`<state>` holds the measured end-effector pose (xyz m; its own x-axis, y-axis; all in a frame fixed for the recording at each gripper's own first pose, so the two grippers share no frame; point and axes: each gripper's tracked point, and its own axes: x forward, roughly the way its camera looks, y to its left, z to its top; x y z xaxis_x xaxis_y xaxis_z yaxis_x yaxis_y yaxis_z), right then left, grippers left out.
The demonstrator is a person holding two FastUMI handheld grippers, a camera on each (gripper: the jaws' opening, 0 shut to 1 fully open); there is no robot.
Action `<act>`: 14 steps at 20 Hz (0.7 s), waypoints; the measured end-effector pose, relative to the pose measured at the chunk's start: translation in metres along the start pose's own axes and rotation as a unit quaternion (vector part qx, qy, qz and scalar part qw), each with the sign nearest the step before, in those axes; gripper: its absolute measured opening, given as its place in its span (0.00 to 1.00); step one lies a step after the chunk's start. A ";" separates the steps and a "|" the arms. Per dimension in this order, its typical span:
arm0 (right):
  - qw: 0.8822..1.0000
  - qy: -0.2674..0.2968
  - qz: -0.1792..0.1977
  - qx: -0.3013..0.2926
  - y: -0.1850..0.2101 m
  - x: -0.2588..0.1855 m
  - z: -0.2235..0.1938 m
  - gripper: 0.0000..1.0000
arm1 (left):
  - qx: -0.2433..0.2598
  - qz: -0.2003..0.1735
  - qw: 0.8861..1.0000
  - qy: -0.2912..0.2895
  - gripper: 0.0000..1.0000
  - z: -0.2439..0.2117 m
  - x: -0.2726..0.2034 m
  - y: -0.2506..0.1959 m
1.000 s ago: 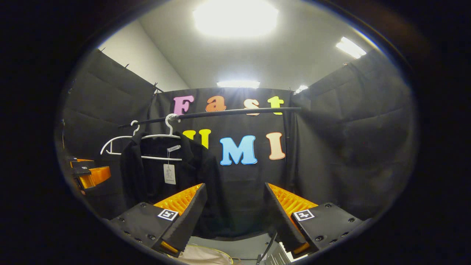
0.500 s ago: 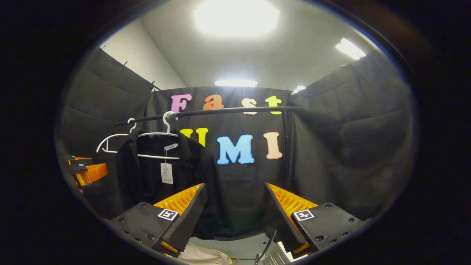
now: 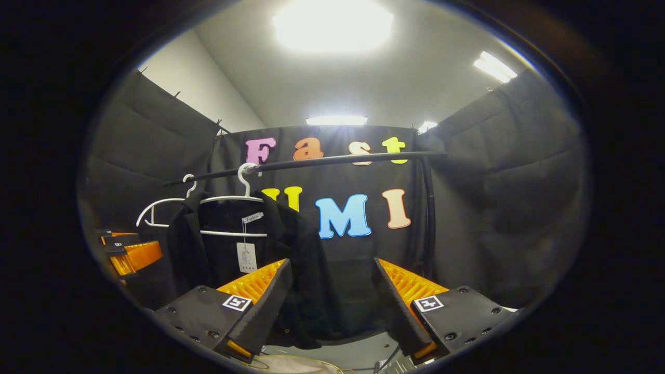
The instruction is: Grasp the clothes on the hanger with both hands and then place them into the laundry hamper below.
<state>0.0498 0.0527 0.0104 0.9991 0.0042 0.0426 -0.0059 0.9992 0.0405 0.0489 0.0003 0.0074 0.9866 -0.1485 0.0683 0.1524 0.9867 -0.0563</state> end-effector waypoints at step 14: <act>0.987 0.024 0.150 0.046 0.066 0.127 -0.018 0.98 | 0.007 0.054 0.998 0.009 0.95 -0.012 0.103 -0.030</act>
<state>0.1767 0.1195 0.0002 0.9524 0.3044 0.0185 -0.3043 0.9446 0.1232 0.1470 -0.0453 0.0044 0.9981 -0.0431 0.0441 0.0452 0.9978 -0.0489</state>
